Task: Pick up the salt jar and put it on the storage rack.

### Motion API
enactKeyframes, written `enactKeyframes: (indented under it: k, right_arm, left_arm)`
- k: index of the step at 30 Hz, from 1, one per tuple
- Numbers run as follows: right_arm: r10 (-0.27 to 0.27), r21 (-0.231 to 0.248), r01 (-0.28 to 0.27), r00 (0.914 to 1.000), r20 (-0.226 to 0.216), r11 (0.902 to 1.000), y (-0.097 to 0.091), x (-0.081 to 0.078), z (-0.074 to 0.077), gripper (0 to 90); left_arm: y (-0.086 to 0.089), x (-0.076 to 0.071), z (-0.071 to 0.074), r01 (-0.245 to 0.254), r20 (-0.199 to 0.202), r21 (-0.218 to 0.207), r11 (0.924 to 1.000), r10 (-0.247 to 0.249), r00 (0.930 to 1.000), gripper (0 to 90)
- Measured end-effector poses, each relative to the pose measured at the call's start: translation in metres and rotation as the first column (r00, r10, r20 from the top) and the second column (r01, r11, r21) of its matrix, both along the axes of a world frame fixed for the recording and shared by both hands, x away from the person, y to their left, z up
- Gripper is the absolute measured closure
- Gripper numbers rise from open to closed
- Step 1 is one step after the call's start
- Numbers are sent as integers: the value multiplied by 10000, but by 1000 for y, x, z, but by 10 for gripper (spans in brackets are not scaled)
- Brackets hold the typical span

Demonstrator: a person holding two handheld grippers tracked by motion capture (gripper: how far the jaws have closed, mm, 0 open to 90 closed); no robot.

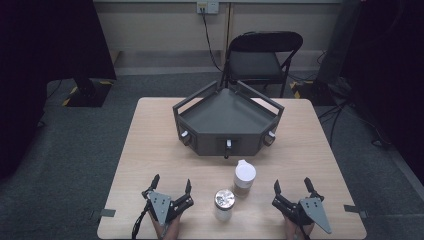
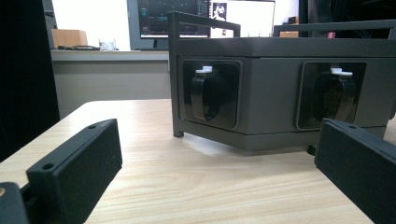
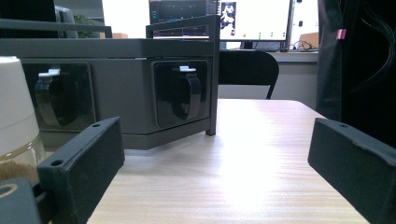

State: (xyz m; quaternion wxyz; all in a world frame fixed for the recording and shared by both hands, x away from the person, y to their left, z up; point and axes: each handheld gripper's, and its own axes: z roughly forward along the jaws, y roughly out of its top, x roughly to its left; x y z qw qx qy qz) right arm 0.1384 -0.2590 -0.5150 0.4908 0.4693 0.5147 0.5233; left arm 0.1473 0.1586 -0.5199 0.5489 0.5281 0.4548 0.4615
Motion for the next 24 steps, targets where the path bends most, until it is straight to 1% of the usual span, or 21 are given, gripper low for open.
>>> enactKeyframes:
  k: [2, 5, 24]
  right_arm:
    - [17, -72, -17, 10000, 29, 10000, 0, 0, 0, 21]
    - [19, -44, -19, 10000, 18, 10000, 0, 0, 0, 22]
    - [-57, -49, 57, 10000, 28, 10000, 2, -1, -1, 20]
  left_arm:
    - [-2, 0, 0, -87, -31, -6, 10000, 87, 10000, 1]
    - [-2, 0, 0, -124, -17, -1, 9999, 124, 9999, 1]
    - [-2, 0, 0, -121, 5, 1, 9999, 121, 9999, 0]
